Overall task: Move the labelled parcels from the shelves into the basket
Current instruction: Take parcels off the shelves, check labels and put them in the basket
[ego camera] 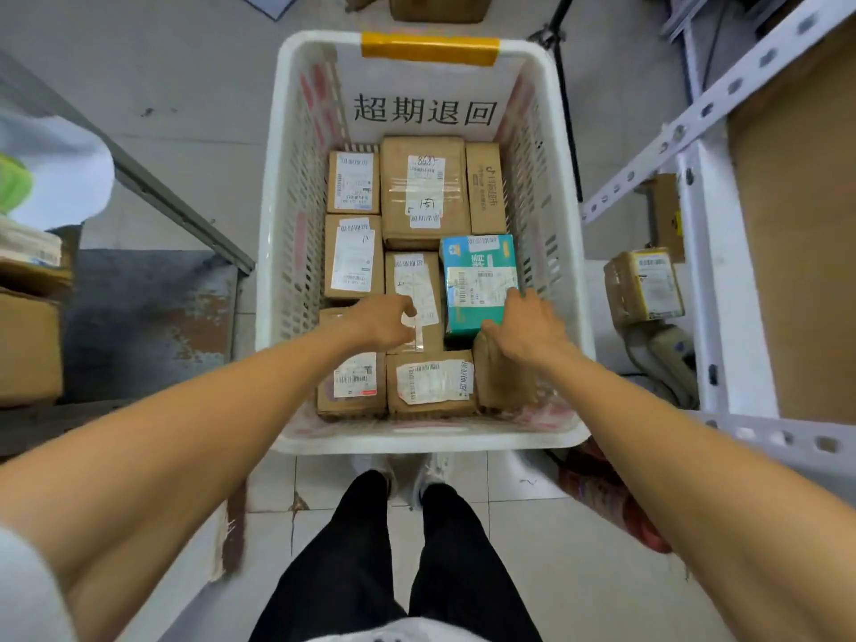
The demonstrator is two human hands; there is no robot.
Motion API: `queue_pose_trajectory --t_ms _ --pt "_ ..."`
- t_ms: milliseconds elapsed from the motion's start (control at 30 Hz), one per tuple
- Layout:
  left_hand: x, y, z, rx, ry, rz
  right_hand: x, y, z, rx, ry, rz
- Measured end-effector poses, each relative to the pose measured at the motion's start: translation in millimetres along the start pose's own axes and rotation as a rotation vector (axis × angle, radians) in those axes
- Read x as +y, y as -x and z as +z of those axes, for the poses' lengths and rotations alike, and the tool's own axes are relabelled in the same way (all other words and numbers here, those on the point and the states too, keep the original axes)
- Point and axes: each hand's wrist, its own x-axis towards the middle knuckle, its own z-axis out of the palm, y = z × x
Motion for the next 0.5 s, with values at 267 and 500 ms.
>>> queue_pose_trajectory --t_ms 267,500 --pt "60 59 -88 0.193 -0.176 0.082 -53 40 -155 -0.019 0.154 -0.347" --pt "85 172 -169 0.428 -0.208 -0.005 -116 113 -263 0.041 0.393 -0.580"
